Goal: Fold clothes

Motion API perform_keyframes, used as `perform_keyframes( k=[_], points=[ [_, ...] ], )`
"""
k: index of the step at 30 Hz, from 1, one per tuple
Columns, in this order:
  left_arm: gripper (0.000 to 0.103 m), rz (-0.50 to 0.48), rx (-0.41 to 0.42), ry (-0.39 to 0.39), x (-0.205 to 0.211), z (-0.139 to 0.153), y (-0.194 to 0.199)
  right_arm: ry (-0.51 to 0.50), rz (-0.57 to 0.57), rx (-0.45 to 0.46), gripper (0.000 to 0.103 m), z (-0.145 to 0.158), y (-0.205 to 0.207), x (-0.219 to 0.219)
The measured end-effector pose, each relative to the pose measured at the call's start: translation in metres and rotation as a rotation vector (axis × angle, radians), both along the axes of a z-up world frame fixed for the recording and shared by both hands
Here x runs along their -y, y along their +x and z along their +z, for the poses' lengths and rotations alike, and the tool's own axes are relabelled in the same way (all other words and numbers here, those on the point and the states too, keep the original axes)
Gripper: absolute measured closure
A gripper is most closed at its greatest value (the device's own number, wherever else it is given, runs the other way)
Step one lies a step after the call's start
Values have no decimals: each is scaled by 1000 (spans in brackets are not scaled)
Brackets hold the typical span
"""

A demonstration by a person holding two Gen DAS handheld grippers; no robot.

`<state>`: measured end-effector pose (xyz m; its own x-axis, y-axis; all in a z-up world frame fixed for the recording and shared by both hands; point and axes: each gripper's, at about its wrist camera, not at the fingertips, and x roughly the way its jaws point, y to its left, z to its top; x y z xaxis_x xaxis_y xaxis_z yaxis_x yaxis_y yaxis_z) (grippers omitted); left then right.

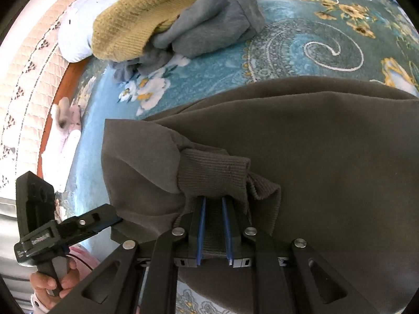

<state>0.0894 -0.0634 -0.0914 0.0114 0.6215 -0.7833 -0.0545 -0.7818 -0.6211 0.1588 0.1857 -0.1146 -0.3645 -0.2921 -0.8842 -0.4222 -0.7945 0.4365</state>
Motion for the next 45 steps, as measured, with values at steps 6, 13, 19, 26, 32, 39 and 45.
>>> perform_keyframes(
  k=[6,13,19,26,32,39,45],
  points=[
    [40,132,-51,-4,37,10,-11,-20,-32,-22,88,4,8,-3],
    [40,129,52,8,44,-17,-27,-68,-48,-20,88,4,10,-9],
    [77,66,-7,-38,33,-10,-19,-71,-55,-15,88,4,9,-7],
    [92,82,-117,-36,41,20,-19,-95,-37,-7,88,4,1,-2],
    [92,86,-227,-72,53,44,-53,-96,36,-32,85,13,-32,30],
    [89,184,-96,-79,89,13,-59,-101,68,20,88,-3,-43,51],
    [79,271,-84,-120,104,17,-55,-145,-14,-67,86,33,-20,7]
  ],
)
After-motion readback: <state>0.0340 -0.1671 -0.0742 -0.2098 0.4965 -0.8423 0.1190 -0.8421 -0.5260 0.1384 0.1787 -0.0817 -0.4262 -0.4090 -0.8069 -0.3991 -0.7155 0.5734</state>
